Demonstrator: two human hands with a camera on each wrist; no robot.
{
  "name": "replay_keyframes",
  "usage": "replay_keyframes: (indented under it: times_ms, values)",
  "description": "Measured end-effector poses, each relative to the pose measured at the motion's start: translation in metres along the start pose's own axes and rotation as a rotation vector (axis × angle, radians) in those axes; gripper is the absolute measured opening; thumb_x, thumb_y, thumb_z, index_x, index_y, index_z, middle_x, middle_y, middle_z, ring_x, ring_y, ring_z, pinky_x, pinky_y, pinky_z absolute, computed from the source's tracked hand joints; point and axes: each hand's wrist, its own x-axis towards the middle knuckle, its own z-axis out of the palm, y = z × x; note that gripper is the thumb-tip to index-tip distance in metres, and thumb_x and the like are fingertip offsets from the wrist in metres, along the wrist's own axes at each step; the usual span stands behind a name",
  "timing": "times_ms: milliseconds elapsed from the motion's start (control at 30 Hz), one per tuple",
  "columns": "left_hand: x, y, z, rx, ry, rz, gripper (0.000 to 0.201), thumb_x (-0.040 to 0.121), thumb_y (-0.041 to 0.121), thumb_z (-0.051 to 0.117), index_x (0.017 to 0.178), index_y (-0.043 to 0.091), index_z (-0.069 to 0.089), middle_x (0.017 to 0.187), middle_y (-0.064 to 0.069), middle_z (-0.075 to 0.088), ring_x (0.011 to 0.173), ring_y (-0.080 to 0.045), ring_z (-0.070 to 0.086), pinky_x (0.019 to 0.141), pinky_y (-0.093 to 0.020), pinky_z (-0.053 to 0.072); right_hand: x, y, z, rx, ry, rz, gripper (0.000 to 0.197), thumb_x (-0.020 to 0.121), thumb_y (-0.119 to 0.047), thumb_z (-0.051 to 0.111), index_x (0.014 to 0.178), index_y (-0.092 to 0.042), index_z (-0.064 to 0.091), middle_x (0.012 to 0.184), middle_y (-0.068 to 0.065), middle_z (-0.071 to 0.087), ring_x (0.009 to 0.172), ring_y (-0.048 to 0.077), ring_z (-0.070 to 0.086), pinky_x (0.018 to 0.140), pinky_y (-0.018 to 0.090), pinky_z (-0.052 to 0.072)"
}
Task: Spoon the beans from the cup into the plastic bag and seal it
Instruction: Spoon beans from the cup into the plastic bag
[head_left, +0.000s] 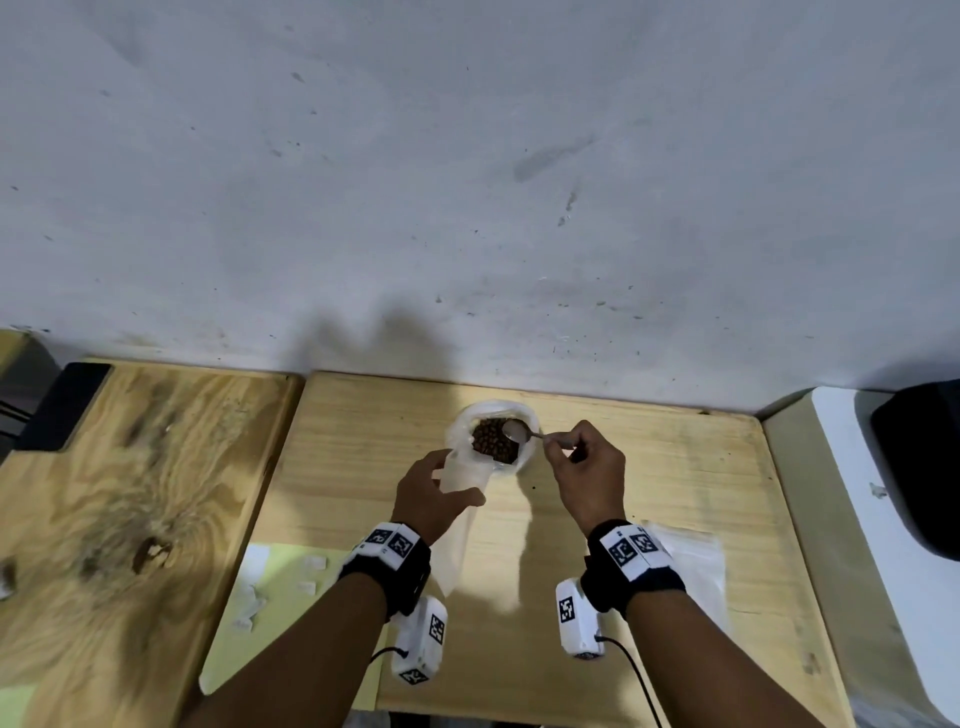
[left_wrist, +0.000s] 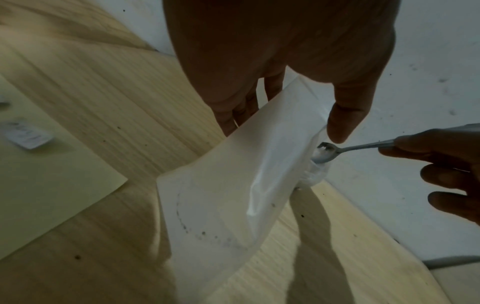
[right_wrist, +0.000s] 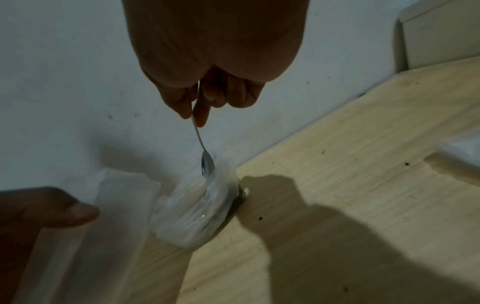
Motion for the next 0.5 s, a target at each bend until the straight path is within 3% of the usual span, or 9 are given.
replay_keyframes:
  times_ms: [133,233,400,500]
  values:
    - [0.013,0.006,0.001,-0.047,-0.023,-0.054,0.076,0.050,0.039,0.080,0.122,0.026,0.060,0.115,0.001,0.062,0.099,-0.020,0.061,0.066,-0.024,0.045,0.012,0.006,0.006,-0.161,-0.023,-0.003,0.029,0.085,-0.023,0.071,0.070,-0.020,0.046,0.069,-0.003,0.071,0.045,0.017,0.043,0.055,0.032,0.047]
    - [0.023,0.006,0.002,-0.085,-0.045,-0.087,0.065,0.046,0.043,0.079,0.108,0.030,0.065,0.107,0.007,0.066,0.094,-0.015,0.062,0.067,-0.026,0.046,0.016,0.010,0.005,-0.177,-0.019,0.010,0.030,0.084,-0.022,0.072,0.070,-0.020,0.046,0.056,-0.004,0.061,0.042,0.010,0.040,0.050,0.031,0.042]
    - [0.034,0.008,0.003,-0.127,-0.074,-0.086,0.060,0.037,0.044,0.079,0.094,0.028,0.070,0.095,0.006,0.072,0.092,-0.015,0.066,0.074,-0.029,0.051,0.019,0.016,0.006,-0.062,0.019,0.116,0.033,0.084,-0.017,0.074,0.066,-0.018,0.047,0.057,-0.005,0.053,0.045,0.007,0.040,0.050,0.027,0.034]
    - [0.036,0.009,0.003,-0.137,-0.085,-0.065,0.059,0.037,0.043,0.079,0.092,0.025,0.071,0.091,0.004,0.073,0.089,-0.015,0.067,0.077,-0.032,0.053,0.017,0.019,0.010,0.009,0.032,0.197,0.031,0.083,-0.007,0.074,0.066,-0.014,0.049,0.061,-0.005,0.052,0.050,0.003,0.043,0.051,0.015,0.034]
